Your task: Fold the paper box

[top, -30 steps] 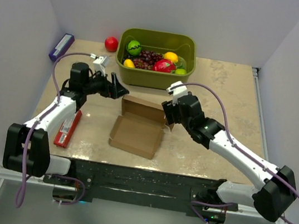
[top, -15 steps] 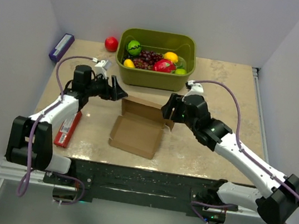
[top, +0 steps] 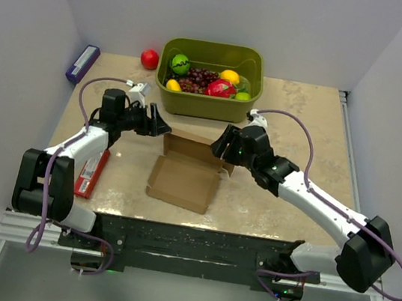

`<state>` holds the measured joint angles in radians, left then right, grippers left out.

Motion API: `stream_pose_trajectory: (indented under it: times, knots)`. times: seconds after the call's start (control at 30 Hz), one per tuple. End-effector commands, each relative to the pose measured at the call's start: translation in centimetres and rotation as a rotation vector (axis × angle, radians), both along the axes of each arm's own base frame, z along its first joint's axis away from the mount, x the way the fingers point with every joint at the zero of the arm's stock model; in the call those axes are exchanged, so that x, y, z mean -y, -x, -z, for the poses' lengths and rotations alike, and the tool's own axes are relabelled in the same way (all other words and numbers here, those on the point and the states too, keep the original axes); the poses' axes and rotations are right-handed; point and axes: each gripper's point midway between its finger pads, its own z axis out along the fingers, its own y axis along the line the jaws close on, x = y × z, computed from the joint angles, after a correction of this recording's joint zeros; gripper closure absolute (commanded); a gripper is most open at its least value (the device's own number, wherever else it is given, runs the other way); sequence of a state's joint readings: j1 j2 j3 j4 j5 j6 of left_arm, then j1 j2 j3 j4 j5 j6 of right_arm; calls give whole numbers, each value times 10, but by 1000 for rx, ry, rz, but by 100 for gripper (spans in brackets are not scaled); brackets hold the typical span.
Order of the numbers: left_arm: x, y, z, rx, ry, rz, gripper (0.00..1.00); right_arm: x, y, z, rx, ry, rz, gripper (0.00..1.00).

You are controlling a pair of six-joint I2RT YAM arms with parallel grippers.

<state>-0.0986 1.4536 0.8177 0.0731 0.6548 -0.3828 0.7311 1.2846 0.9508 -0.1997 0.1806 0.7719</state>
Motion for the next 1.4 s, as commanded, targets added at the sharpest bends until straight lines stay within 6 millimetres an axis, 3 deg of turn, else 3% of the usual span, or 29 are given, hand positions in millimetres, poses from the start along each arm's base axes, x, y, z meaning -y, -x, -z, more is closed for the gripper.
stream_pose_trajectory:
  times: [0.0,0.23,0.6,1.37]
  knots:
    - [2,-2,-7,41,19,13,33,-5,-7,7,-13,-60,24,38]
    - [5,-1,-6,41,18,23,38,5,-16,23,-35,-67,69,39]
    - [7,0,-5,44,9,29,44,11,-23,24,-31,-82,121,41]
    - [13,4,-1,32,-10,47,52,-2,-34,12,1,-305,171,44]
